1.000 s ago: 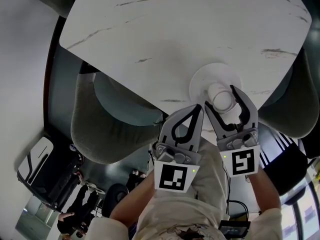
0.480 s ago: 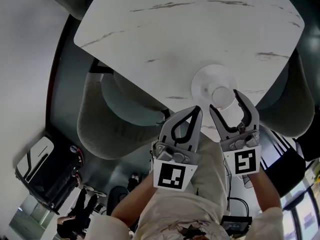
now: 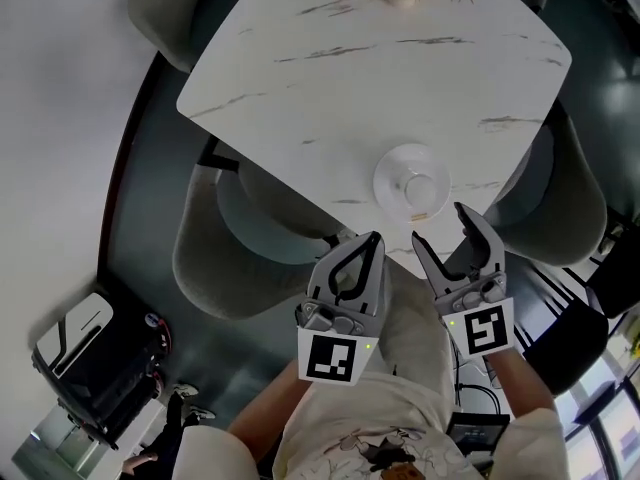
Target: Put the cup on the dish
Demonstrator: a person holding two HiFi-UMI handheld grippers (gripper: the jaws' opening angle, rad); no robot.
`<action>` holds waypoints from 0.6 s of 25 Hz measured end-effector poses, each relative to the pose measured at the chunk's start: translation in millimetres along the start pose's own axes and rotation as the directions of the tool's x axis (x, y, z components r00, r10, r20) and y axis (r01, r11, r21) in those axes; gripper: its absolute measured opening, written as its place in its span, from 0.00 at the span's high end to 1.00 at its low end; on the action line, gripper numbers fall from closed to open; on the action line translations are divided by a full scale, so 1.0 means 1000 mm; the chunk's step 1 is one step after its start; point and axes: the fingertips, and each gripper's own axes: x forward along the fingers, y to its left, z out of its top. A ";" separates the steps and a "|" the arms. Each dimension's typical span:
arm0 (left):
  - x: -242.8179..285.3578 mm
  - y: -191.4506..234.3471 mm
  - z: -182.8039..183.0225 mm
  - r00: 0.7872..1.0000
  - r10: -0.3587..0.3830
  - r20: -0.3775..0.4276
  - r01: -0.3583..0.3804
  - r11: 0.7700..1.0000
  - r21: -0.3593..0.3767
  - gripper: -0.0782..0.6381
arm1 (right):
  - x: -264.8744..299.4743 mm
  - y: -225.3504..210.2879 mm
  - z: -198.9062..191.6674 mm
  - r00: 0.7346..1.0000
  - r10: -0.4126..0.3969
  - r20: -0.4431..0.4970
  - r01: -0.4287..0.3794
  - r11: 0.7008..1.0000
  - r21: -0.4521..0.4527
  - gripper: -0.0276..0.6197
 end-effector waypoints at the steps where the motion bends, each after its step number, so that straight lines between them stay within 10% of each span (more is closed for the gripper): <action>1: -0.005 0.001 0.006 1.000 0.010 0.005 -0.010 1.000 0.005 0.88 | -0.003 0.002 0.003 1.000 0.007 -0.001 -0.007 1.000 0.006 0.54; 15: -0.064 -0.006 0.088 0.977 0.137 0.164 -0.116 0.985 -0.131 0.88 | -0.039 0.019 0.052 0.994 0.103 0.035 -0.104 0.994 0.016 0.54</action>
